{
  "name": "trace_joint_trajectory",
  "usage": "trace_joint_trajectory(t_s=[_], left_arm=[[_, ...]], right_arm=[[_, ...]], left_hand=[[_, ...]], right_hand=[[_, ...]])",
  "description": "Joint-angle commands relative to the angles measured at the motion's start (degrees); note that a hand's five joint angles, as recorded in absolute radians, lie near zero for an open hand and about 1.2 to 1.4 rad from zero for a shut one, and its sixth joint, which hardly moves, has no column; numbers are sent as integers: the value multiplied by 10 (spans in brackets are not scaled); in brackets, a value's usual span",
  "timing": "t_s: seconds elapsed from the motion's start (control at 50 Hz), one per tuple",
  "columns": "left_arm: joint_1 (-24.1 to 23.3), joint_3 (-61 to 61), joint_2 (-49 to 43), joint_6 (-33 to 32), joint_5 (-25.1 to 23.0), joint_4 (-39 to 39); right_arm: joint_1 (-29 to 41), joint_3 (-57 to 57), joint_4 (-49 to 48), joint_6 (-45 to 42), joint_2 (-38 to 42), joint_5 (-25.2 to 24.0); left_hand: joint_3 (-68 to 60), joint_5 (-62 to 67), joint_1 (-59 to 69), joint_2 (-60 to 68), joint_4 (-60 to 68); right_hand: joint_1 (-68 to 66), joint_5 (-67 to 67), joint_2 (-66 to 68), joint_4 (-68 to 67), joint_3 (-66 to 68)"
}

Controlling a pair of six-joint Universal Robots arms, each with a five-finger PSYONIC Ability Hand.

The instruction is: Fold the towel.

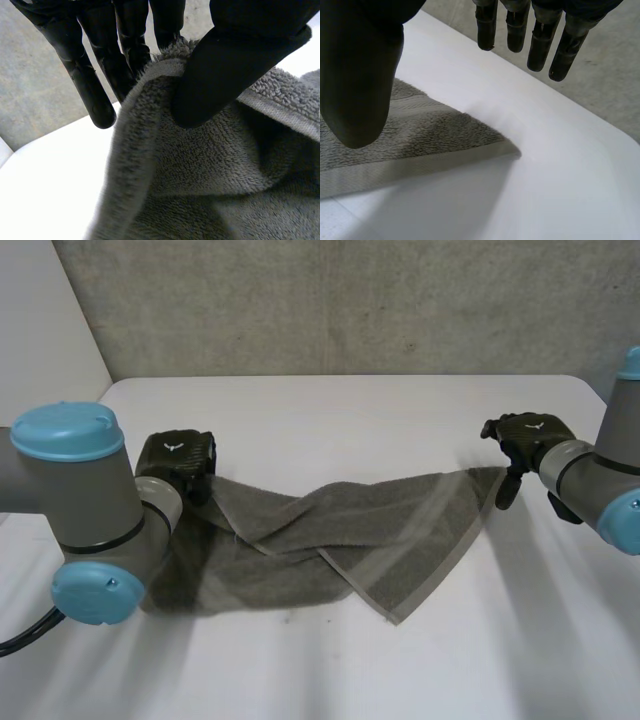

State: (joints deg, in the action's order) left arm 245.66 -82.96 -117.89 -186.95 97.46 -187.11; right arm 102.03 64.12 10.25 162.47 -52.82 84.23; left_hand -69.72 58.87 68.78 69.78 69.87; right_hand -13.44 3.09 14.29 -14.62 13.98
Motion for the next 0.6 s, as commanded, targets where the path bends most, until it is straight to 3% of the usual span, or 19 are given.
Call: trace_joint_trajectory(t_s=[0.02, 0.22, 0.32, 0.48, 0.6], left_arm=[[6, -21, 21, 1, 0, -9], [7, -25, 24, 1, 2, -13], [11, -25, 38, 2, 5, -12], [15, -24, 119, 1, 2, -7], [4, -19, 196, -2, 0, -7]], right_arm=[[-7, 69, -6, 2, -78, -2], [4, 225, -10, 4, -183, -52], [68, 298, -41, 34, -192, -82], [110, 298, -98, 85, -183, -79], [134, 261, -101, 146, -184, -75]], left_hand=[[-103, 111, 112, 102, 101], [-103, 111, 112, 102, 101], [-103, 111, 112, 102, 101], [-103, 111, 112, 102, 101], [-103, 111, 112, 102, 101]], right_hand=[[34, -31, -43, 46, -40], [-66, 69, 57, -54, 60], [-67, 71, 59, -56, 62], [31, -28, -40, 43, -37], [34, -31, -43, 46, -40]])
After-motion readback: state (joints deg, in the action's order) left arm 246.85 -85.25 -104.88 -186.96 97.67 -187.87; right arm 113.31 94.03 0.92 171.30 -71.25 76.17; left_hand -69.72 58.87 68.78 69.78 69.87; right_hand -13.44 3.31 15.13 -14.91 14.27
